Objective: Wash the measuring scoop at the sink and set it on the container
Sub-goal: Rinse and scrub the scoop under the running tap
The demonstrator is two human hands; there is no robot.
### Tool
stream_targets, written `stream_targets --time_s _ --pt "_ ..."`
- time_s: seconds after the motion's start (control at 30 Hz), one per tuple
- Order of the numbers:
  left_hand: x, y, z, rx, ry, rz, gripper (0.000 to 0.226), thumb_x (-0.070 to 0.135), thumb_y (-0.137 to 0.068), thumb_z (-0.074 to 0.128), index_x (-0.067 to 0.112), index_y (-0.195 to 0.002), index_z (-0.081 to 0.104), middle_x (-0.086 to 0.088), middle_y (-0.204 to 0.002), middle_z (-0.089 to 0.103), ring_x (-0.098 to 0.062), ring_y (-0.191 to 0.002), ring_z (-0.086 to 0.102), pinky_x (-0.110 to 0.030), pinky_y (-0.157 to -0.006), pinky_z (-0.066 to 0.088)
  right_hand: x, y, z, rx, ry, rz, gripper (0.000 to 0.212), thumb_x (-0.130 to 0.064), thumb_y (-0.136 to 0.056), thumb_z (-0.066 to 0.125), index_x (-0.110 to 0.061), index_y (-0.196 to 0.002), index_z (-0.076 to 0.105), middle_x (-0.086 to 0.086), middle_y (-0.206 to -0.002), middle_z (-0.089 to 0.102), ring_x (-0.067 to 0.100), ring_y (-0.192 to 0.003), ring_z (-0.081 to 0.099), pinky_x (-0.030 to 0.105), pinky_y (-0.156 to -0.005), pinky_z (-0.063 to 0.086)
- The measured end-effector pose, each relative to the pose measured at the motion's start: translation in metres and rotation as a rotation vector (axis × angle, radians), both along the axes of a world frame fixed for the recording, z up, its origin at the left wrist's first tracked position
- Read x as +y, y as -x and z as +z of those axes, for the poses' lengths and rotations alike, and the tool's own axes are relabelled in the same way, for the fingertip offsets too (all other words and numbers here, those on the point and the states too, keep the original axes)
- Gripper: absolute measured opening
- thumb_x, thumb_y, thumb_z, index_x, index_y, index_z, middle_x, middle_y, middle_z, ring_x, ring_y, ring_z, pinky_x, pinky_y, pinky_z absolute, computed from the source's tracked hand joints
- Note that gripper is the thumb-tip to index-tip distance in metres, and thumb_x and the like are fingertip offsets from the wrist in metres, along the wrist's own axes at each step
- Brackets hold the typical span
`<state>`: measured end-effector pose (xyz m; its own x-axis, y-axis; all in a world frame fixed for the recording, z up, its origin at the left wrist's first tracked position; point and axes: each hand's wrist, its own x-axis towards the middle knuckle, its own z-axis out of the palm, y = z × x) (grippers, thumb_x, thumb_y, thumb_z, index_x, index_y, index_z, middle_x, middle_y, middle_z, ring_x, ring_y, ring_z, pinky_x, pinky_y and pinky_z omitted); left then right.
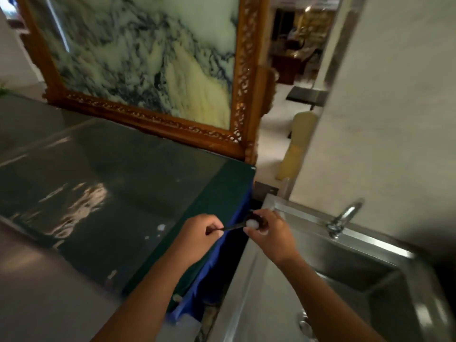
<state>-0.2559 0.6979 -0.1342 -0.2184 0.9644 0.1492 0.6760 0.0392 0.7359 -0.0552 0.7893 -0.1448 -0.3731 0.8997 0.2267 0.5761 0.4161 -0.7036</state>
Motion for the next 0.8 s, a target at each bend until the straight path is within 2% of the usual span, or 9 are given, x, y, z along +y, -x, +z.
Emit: stream_targets --time_s 0.07,0.1,0.23,0.3,0.37,0.43,0.5,0.6,0.8 --pt "-0.005 -0.041 0.009 -0.003 -0.021 -0.053 0.011 0.01 -0.079 0.074 0.021 -0.08 0.073 0.006 -0.074 0.073 -0.004 -0.069 0.067 -0.023 -0.066 0.054 -0.017 -0.046 0.009 0.021 -0.032 -0.035 0.037 -0.032 -0.072 0.082 -0.022 -0.104 0.068 0.0 -0.094 0.062 0.009 -0.07 0.062 0.016 -0.067 0.048" --pt "-0.009 -0.067 0.015 -0.001 -0.028 -0.083 0.011 0.01 -0.079 0.074 0.021 -0.08 0.073 0.008 -0.073 0.072 -0.004 -0.07 0.067 -0.023 -0.066 0.054 -0.028 -0.075 0.014 0.035 -0.051 -0.052 0.034 -0.034 -0.072 0.081 -0.024 -0.103 0.068 -0.002 -0.093 0.062 0.008 -0.07 0.062 0.013 -0.065 0.048" --pt "-0.024 -0.135 0.021 0.016 -0.056 -0.155 0.01 0.016 -0.079 0.075 0.024 -0.079 0.07 0.011 -0.07 0.069 0.0 -0.067 0.064 -0.019 -0.061 0.052 -0.06 -0.149 0.02 0.036 -0.107 -0.105 0.029 -0.048 -0.074 0.072 -0.038 -0.1 0.061 -0.014 -0.096 0.059 0.001 -0.078 0.061 0.018 -0.069 0.055" --pt "-0.033 -0.17 0.025 0.028 -0.084 -0.181 0.007 0.02 -0.079 0.074 0.023 -0.079 0.069 0.011 -0.07 0.068 0.001 -0.07 0.063 -0.015 -0.058 0.05 -0.078 -0.183 0.025 0.058 -0.125 -0.138 0.029 -0.048 -0.075 0.072 -0.045 -0.099 0.057 -0.019 -0.098 0.056 -0.002 -0.082 0.06 0.012 -0.068 0.052" --pt "-0.042 -0.203 0.032 0.042 -0.099 -0.206 0.008 0.024 -0.08 0.074 0.023 -0.078 0.066 0.009 -0.069 0.067 -0.002 -0.069 0.063 -0.02 -0.059 0.051 -0.097 -0.214 0.03 0.092 -0.149 -0.189 0.03 -0.044 -0.075 0.075 -0.048 -0.098 0.055 -0.023 -0.097 0.055 -0.006 -0.084 0.059 0.006 -0.066 0.047" --pt "-0.048 -0.224 0.036 0.046 -0.1 -0.212 0.012 0.028 -0.08 0.074 0.023 -0.076 0.064 0.007 -0.066 0.066 -0.005 -0.064 0.062 -0.03 -0.06 0.054 -0.111 -0.233 0.035 0.118 -0.165 -0.223 0.033 -0.04 -0.075 0.077 -0.047 -0.098 0.055 -0.023 -0.096 0.056 -0.005 -0.082 0.06 0.007 -0.068 0.046" --pt "-0.056 -0.246 0.039 0.056 -0.111 -0.228 0.014 0.031 -0.079 0.074 0.026 -0.075 0.062 0.007 -0.065 0.066 -0.005 -0.062 0.063 -0.034 -0.06 0.056 -0.126 -0.255 0.039 0.131 -0.166 -0.251 0.03 -0.038 -0.075 0.077 -0.043 -0.099 0.058 -0.018 -0.097 0.058 -0.003 -0.081 0.061 0.01 -0.07 0.047" --pt "-0.068 -0.269 0.04 0.091 -0.127 -0.254 0.016 0.038 -0.079 0.074 0.032 -0.074 0.059 0.011 -0.064 0.065 -0.002 -0.06 0.062 -0.029 -0.057 0.056 -0.146 -0.283 0.041 0.112 -0.177 -0.261 0.028 -0.039 -0.076 0.075 -0.036 -0.101 0.063 -0.016 -0.097 0.061 -0.006 -0.083 0.059 0.008 -0.067 0.046" --pt "-0.08 -0.301 0.045 0.126 -0.122 -0.273 0.019 0.043 -0.076 0.075 0.033 -0.073 0.06 0.011 -0.064 0.065 0.0 -0.06 0.062 -0.024 -0.056 0.054 -0.169 -0.322 0.039 0.095 -0.159 -0.246 0.03 -0.049 -0.078 0.071 -0.041 -0.105 0.061 -0.023 -0.094 0.063 -0.008 -0.088 0.06 0.01 -0.066 0.051"
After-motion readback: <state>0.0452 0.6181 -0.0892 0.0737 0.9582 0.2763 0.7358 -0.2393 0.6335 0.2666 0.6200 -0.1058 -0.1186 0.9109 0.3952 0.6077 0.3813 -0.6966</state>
